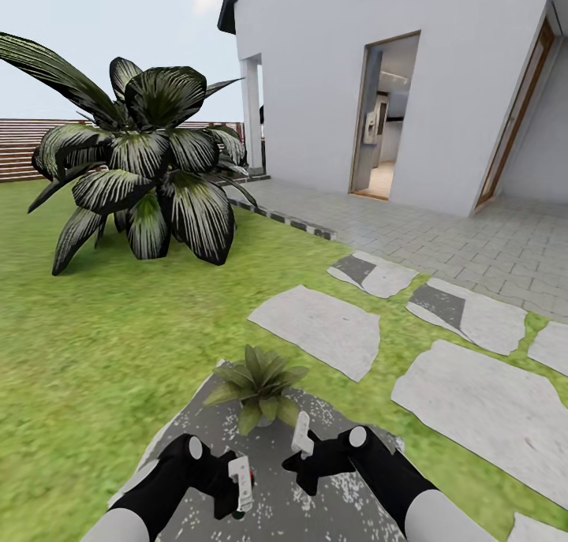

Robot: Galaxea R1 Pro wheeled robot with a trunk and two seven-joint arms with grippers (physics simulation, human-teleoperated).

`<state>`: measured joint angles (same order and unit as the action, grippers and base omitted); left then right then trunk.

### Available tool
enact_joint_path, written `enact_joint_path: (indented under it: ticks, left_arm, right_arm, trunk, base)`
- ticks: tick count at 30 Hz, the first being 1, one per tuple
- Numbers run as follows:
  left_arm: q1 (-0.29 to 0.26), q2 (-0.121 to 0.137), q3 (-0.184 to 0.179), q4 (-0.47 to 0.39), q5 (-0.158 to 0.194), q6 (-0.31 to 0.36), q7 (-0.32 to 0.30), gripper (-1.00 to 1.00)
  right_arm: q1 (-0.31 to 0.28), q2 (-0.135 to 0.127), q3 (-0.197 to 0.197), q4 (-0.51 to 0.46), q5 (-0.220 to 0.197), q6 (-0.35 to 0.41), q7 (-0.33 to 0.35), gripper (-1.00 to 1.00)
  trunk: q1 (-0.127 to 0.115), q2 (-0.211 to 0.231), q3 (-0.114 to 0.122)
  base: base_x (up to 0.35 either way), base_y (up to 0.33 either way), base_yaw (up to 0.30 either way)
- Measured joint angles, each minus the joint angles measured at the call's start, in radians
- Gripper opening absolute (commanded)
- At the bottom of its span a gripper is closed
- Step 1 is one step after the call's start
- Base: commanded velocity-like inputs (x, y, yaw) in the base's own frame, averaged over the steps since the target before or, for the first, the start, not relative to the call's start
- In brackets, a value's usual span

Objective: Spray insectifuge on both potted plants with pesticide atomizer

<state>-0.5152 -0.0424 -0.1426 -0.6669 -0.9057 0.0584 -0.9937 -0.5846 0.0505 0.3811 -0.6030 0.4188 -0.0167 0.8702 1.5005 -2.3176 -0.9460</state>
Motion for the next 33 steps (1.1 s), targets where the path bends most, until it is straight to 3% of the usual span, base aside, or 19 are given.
enact_joint_path:
  ticks: [9, 21, 27, 33]
  left_arm:
    - [0.0, -0.001, 0.004, 0.004, 0.008, -0.003, 0.001, -1.0]
    - [0.0, -0.029, 0.008, 0.005, 0.012, -0.004, 0.001, -1.0]
    - [0.0, -0.029, 0.007, 0.02, 0.066, -0.009, -0.001, -1.0]
    - [0.0, -0.029, 0.007, 0.034, 0.076, -0.012, -0.001, -1.0]
  right_arm:
    - [-0.001, 0.001, 0.0, -0.001, 0.0, 0.0, 0.0, -1.0]
    - [-0.002, 0.026, 0.0, 0.0, 0.0, -0.001, 0.0, -1.0]
    - [-0.004, 0.026, 0.0, -0.001, 0.0, -0.001, 0.0, -1.0]
    - [-0.004, 0.026, 0.0, 0.0, 0.0, -0.001, 0.0, -1.0]
  trunk:
    - [0.0, 0.0, 0.0]
    - [0.0, 0.0, 0.0]
    - [0.0, 0.0, 0.0]
    - [0.0, 0.0, 0.0]
  base:
    - [0.0, 0.0, 0.0]
    - [0.0, 0.0, 0.0]
    - [0.0, 0.0, 0.0]
    - [0.0, 0.0, 0.0]
